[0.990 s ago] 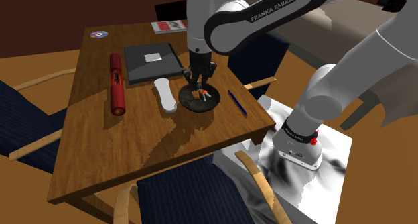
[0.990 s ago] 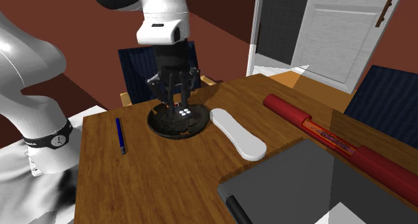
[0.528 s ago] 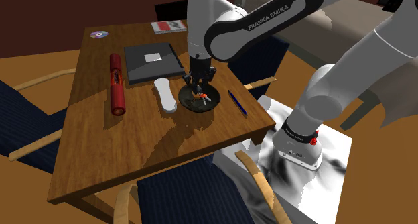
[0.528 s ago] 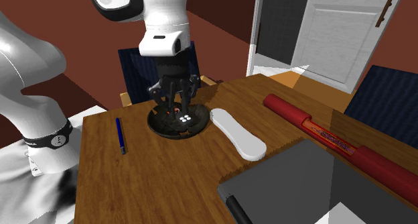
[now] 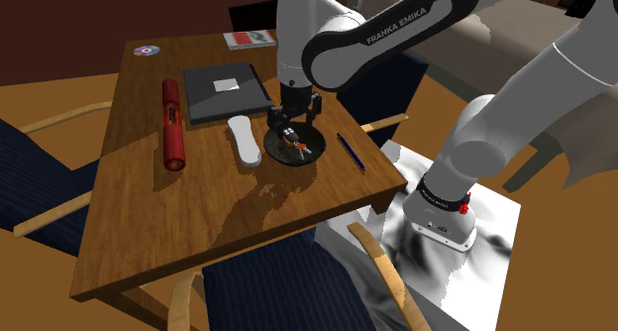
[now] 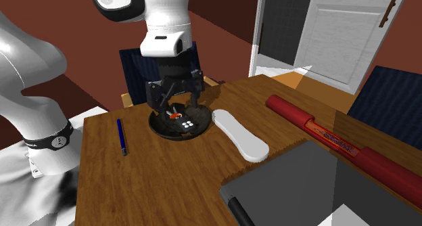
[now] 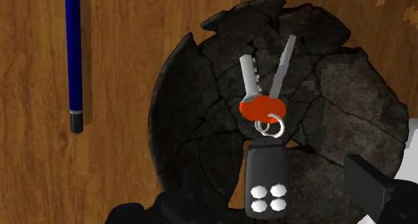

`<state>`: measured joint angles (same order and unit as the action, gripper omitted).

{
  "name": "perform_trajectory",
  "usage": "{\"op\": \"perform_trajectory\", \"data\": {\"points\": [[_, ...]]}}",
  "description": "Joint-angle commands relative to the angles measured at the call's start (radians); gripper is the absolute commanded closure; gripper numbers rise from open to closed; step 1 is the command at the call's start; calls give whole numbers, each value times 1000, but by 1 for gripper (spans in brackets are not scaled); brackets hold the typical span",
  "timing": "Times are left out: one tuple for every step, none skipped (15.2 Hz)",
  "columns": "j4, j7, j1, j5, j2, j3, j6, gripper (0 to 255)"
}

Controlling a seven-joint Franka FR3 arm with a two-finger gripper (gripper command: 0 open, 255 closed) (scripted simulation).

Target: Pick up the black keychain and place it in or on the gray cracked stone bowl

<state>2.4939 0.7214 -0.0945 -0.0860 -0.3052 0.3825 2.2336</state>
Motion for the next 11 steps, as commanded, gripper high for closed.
{"op": "perform_trajectory", "data": {"points": [[0,0,0,0,0,0,0,0],[-18,-4,-2,-5,-20,-5,-37,0],[-38,-8,-4,-9,-38,-9,-75,0],[-59,-11,-5,-11,-54,-14,-112,0],[-77,-13,-6,-13,-66,-17,-140,0],[-77,-13,-7,-13,-66,-17,-140,0],[-77,-13,-7,-13,-66,-17,-141,0],[-77,-13,-7,-13,-66,-17,-140,0],[-77,-13,-7,-13,-66,-17,-140,0],[-77,-13,-7,-13,-66,-17,-140,0],[-77,-13,-7,-13,-66,-17,-140,0]]}}
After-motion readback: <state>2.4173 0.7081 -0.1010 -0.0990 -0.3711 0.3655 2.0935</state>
